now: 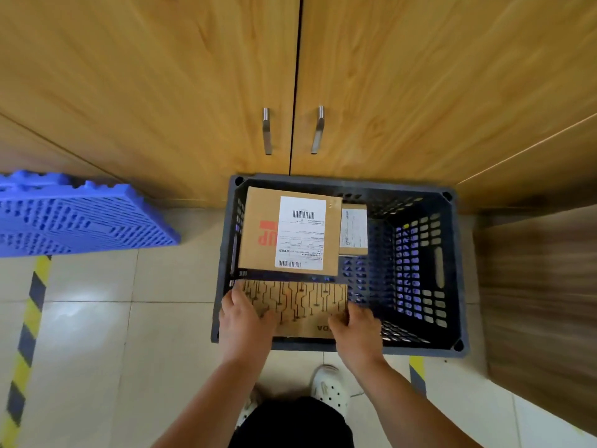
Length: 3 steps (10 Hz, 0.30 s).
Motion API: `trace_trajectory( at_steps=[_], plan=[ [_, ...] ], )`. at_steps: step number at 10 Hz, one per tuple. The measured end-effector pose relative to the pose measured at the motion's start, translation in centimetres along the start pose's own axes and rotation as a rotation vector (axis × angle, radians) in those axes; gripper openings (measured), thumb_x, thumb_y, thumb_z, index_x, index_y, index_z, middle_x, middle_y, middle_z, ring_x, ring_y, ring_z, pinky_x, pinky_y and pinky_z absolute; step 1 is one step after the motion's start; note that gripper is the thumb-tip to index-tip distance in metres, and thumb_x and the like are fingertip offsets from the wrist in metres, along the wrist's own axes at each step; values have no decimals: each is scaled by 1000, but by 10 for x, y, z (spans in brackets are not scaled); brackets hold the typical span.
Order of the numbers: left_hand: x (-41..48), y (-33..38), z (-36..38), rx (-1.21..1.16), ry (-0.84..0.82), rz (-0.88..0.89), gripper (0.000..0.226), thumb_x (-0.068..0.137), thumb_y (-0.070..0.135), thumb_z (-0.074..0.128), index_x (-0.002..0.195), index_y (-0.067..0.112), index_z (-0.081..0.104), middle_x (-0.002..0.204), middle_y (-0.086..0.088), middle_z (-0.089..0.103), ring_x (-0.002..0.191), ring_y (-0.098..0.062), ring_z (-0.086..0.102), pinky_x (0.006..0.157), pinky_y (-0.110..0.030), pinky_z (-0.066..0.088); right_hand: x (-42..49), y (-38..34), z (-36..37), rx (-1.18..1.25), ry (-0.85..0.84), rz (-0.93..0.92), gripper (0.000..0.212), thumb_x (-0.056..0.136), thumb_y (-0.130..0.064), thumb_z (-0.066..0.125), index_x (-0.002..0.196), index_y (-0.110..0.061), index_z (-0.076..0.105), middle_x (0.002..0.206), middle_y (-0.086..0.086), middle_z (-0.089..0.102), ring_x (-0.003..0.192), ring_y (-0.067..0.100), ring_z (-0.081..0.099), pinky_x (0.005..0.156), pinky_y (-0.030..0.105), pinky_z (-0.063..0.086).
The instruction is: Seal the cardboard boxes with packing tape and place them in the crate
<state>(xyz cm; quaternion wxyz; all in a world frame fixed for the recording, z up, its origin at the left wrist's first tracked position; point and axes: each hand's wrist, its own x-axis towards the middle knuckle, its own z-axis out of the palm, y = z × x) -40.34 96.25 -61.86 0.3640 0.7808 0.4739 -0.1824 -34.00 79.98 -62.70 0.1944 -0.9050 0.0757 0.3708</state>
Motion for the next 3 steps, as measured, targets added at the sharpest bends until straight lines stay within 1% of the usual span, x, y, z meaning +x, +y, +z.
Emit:
trace_trajectory(
  at_steps=[1, 2, 3],
  plan=[
    [22, -9, 16, 29, -112, -8, 66, 87, 22, 57, 142, 13, 21, 138, -10, 36, 122, -28, 44, 97, -43, 46, 22, -3, 12, 3, -98, 47, 37, 93, -30, 51, 127, -16, 45, 122, 6, 56, 113, 27, 52, 98, 41, 42],
    [47, -17, 31, 70, -213, 19, 61, 92, 25, 57, 138, 11, 20, 133, -15, 40, 117, -28, 49, 95, -37, 46, 47, -1, 29, 12, -163, 71, 54, 93, -24, 49, 142, -17, 27, 132, 11, 54, 112, 32, 55, 94, 36, 45],
    [72, -23, 45, 102, -293, 40, 63, 94, 23, 54, 142, 13, 16, 133, -15, 34, 110, -23, 50, 91, -31, 45, 73, 2, 44, -51, -209, 55, 50, 93, -22, 48, 139, -13, 31, 126, 14, 54, 110, 34, 55, 88, 35, 47]
  ],
)
